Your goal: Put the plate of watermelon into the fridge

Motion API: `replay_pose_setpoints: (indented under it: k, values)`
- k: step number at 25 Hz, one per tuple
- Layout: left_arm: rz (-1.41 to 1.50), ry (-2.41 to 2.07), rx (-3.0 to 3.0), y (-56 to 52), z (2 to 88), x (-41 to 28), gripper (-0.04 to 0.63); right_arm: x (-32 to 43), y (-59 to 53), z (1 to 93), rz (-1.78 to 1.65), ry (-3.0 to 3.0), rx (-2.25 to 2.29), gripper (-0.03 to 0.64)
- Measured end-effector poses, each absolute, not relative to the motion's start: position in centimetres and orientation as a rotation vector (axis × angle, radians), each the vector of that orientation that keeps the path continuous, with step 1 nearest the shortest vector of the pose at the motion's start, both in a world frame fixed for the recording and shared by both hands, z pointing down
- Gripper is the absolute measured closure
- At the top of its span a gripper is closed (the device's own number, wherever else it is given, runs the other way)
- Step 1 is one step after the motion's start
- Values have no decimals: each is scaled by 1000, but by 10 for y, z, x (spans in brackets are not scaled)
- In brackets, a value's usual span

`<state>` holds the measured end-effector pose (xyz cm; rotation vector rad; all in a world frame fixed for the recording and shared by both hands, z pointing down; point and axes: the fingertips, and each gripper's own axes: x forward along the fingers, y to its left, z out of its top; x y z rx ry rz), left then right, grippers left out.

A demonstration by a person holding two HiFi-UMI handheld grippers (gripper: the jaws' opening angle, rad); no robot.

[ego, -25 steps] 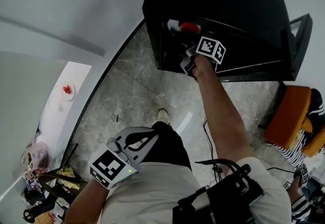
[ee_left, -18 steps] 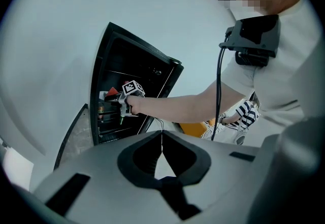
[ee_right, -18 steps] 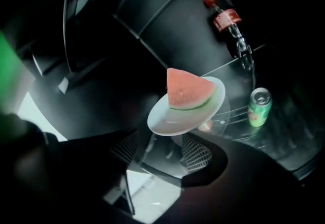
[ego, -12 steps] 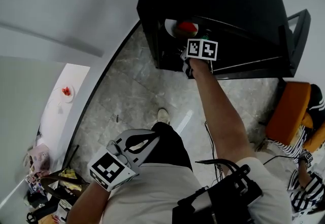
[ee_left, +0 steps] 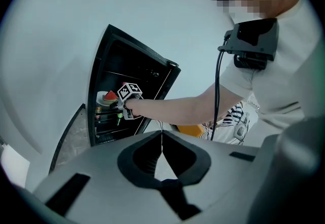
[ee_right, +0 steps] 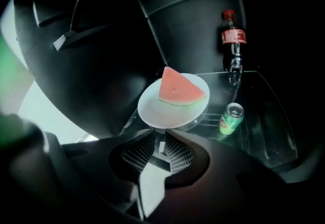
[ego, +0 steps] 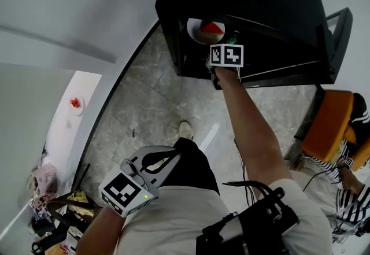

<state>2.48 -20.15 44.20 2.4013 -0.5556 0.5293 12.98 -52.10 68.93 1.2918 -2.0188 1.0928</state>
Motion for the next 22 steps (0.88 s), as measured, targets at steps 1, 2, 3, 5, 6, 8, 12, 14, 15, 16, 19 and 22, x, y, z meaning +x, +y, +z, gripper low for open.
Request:
replay_pose_setpoints:
  k: [1, 2, 3, 5, 6, 8, 12, 14, 15, 16, 19, 22]
  values:
    - [528, -553, 2404, -201, 441, 24, 583, 131, -520, 689, 1092, -2012, 1294, 545]
    - [527, -551, 2406, -199, 441, 24, 583, 131, -518, 688, 1093, -2009, 1297, 548]
    - [526, -551, 2407, -198, 440, 23, 583, 132, -516, 687, 1095, -2010, 1300, 548]
    - [524, -554, 2407, -196, 438, 20, 583, 133, -512, 683, 1093, -2012, 1304, 548]
    - [522, -557, 2403, -195, 437, 19, 583, 134, -510, 681, 1089, -2012, 1308, 548]
    - [517, -553, 2407, -191, 433, 17, 583, 134, -502, 675, 1083, -2012, 1311, 548]
    - [509, -525, 2438, -174, 424, 12, 583, 134, -479, 657, 1054, -2021, 1314, 553]
    - [503, -502, 2458, -163, 420, 8, 583, 134, -465, 645, 1037, -2025, 1318, 558]
    - [500, -490, 2470, -157, 417, 5, 583, 133, -457, 639, 1031, -2027, 1320, 560]
    - [496, -481, 2479, -151, 415, 2, 583, 132, -448, 632, 1025, -2029, 1320, 561]
    - [485, -460, 2488, -128, 407, -9, 583, 126, -417, 613, 1002, -2037, 1317, 568]
    - [466, -428, 2503, -105, 398, -17, 583, 119, -383, 596, 982, -2040, 1316, 577]
